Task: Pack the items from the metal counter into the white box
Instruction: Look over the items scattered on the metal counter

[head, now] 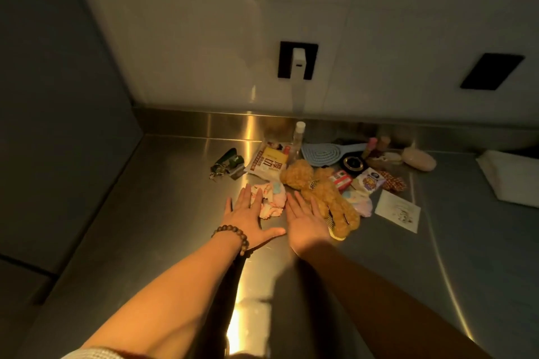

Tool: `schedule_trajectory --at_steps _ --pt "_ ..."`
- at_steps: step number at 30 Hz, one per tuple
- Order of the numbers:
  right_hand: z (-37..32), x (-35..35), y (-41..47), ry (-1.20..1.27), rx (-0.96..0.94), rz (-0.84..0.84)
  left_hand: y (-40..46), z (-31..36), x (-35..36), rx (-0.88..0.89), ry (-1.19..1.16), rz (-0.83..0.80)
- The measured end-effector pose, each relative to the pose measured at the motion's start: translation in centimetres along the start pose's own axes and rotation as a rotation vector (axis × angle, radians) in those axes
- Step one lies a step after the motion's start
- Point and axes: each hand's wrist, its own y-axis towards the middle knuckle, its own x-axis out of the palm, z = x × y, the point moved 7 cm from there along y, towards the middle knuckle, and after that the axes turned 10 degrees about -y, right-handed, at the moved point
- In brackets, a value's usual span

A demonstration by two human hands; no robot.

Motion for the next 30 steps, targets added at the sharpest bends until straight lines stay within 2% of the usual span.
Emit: schedule_trajectory --at_steps 2,6,8,11,14,20,30 --pt "0.7 -0.2 -0.1 0.021 0.005 0.041 0.6 0.9 -0.7 -0.015 0.007 0.043" --pt "2.9 -1.4 -0.5 0.035 0.108 0.177 0.4 0.0 -3.6 -0.071 -0.056 0.306" --pt "4.3 -1.6 -0.7 0.026 0.188 0.212 0.1 -2.0 -4.4 -0.142 -0.081 0.372" --pt "5.3 -1.2 -0.7 0.042 0.245 0.235 0.2 -5.4 -4.3 -0.278 -0.099 0.331" --pt "5.0 -0.7 -0.1 0.082 0.256 0.220 1.3 -6.7 -3.6 -0.325 -0.115 0.263" --pt "5.3 0.6 1.4 0.121 0.319 0.202 5.2 -5.6 -2.9 -0.272 -0.094 0.179" --pt "7.5 1.3 3.8 0.128 0.368 0.201 9.0 -2.6 -2.8 -0.137 -0.066 0.183"
